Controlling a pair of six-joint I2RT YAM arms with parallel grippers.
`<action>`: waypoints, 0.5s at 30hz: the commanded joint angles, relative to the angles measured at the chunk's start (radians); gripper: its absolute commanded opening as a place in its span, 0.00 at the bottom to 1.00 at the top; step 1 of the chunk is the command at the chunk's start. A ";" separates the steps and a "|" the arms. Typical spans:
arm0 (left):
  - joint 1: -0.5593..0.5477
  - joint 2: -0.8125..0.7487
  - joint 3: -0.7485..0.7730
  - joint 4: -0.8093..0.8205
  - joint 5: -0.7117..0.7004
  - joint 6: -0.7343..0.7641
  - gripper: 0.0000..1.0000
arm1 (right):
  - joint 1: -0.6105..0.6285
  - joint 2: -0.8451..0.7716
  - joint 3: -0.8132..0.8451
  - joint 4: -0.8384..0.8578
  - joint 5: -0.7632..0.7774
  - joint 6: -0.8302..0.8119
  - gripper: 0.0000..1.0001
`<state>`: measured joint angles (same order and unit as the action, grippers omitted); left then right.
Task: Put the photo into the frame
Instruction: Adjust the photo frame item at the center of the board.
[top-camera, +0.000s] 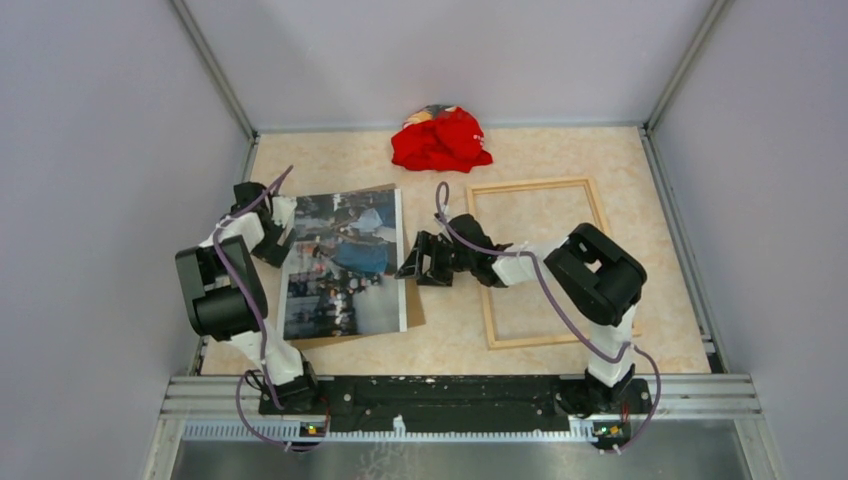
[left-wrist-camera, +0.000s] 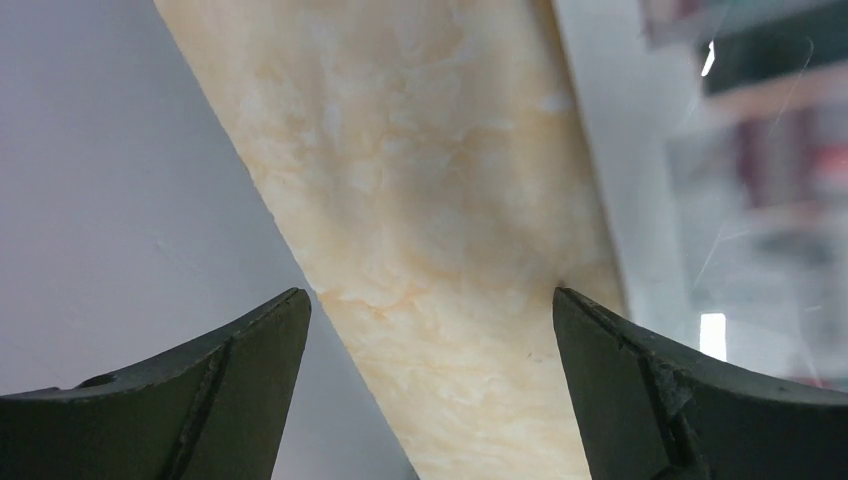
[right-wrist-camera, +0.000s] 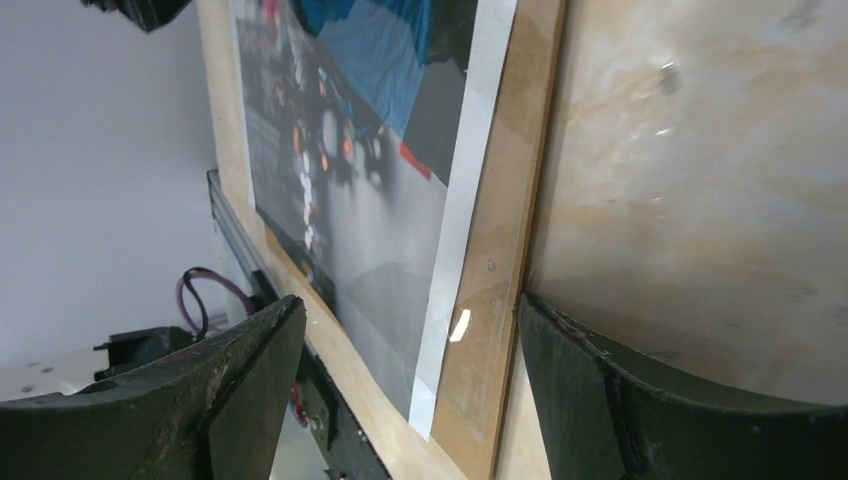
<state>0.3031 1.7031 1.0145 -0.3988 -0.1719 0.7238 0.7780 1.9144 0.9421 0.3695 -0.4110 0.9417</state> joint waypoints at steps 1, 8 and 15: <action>-0.034 0.105 0.028 -0.056 0.115 -0.102 0.99 | 0.040 0.076 -0.032 -0.013 0.021 0.056 0.78; -0.048 0.115 0.074 -0.070 0.115 -0.105 0.98 | -0.043 0.058 -0.027 -0.095 0.072 0.025 0.81; -0.109 0.108 0.049 -0.041 0.089 -0.139 0.98 | -0.100 0.152 0.196 -0.299 0.150 -0.093 0.82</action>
<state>0.2493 1.7702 1.1053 -0.4187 -0.1493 0.6476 0.6861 1.9484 1.0130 0.3138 -0.3958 0.9703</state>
